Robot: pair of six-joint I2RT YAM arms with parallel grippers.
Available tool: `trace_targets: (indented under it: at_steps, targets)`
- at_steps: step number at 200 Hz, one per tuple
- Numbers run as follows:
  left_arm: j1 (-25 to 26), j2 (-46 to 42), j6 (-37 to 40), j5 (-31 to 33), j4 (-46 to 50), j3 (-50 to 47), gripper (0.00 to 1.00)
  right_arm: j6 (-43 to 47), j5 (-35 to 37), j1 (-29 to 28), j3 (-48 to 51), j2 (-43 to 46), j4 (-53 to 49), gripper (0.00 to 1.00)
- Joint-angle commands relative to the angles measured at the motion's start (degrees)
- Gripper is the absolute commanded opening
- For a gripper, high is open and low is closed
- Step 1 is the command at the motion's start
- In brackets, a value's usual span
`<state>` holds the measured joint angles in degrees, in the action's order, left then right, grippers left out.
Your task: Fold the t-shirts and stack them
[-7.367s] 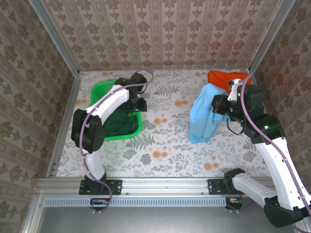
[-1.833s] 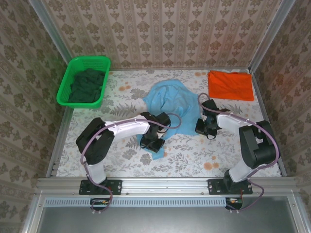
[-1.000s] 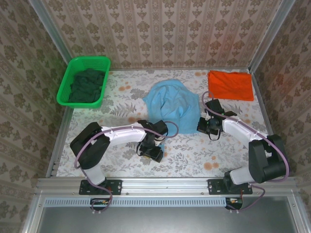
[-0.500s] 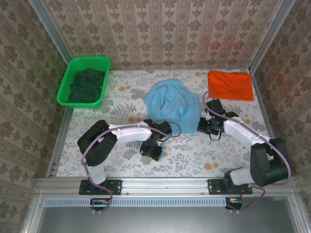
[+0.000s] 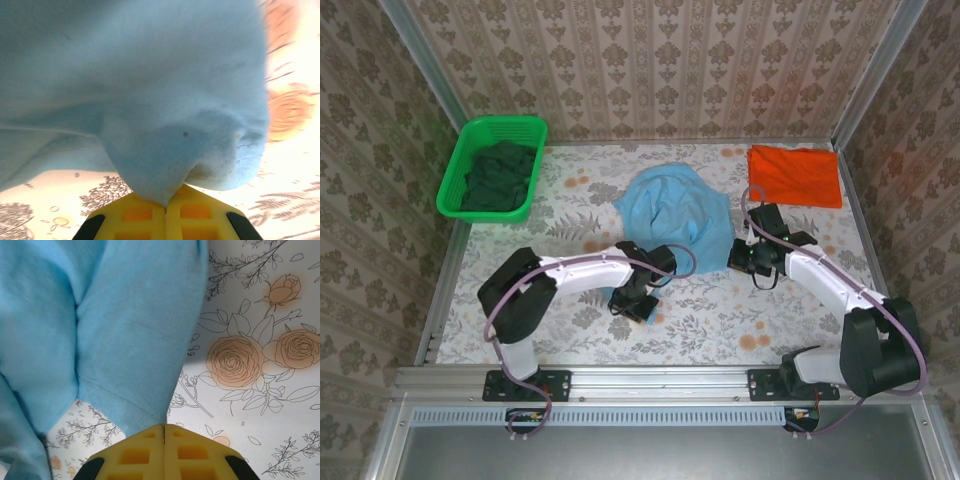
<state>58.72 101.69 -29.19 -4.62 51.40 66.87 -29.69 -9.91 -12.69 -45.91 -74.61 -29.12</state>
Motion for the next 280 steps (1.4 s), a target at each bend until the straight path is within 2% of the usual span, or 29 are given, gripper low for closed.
trace_targets:
  at_steps: [1, 30, 52, 81, 108, 132, 170, 199, 221, 252, 280]
  targets:
    - [-1.73, -10.15, 3.01, 4.56, 1.91, 4.62, 0.0, 1.28, -0.55, 0.34, -2.82, 3.78, -3.12, 0.0]
    - [-6.34, -21.24, 5.86, 10.61, 1.8, 10.88, 0.0, 1.56, -0.47, 2.14, -7.96, 6.84, -3.96, 0.0]
    - [-9.33, -28.12, 8.08, 16.91, -1.91, 16.93, 0.0, 1.7, -0.02, 4.41, -12.88, 9.38, -4.0, 0.0]
    - [-15.01, -32.64, 11.91, 22.47, -7.09, 24.69, 0.0, 1.26, -0.13, 8.53, -20.62, 12.14, -3.31, 0.0]
    - [-19.94, -34.89, 15.99, 24.22, -11.47, 29.84, 0.0, 1.3, 0.36, 11.21, -27.34, 13.89, -2.53, 0.0]
    - [-23.98, -35.79, 17.25, 23.63, -12.08, 32.59, 0.0, 1.91, 2.44, 12.13, -30.95, 15.26, -2.53, 0.0]
    - [-30.81, -35.4, 13.81, 17.46, -9.36, 31.88, 0.0, 2.07, 3.33, 12.38, -30.59, 15.08, -3.75, 0.0]
    - [-32.22, -33.25, 10.78, 12.78, -5.74, 32.19, 0.0, 0.78, 2.9, 12.69, -29.67, 14.32, -5.43, 0.0]
    - [-34.46, -31.53, 11.3, 9.89, -4.53, 34.53, 0.0, 1.02, 2.49, 12.69, -30.95, 14.23, -5.27, 0.0]
    - [-34.64, -32.54, 11.59, 8.76, -7.76, 36.09, 0.0, 1.64, 2.27, 12.69, -34.89, 14.11, -5.42, 0.0]
    - [-34.63, -38.02, 10.46, 5.05, -18.52, 32.97, 0.0, 3.16, 3.63, 12.69, -37.36, 17.4, -2.71, 0.0]
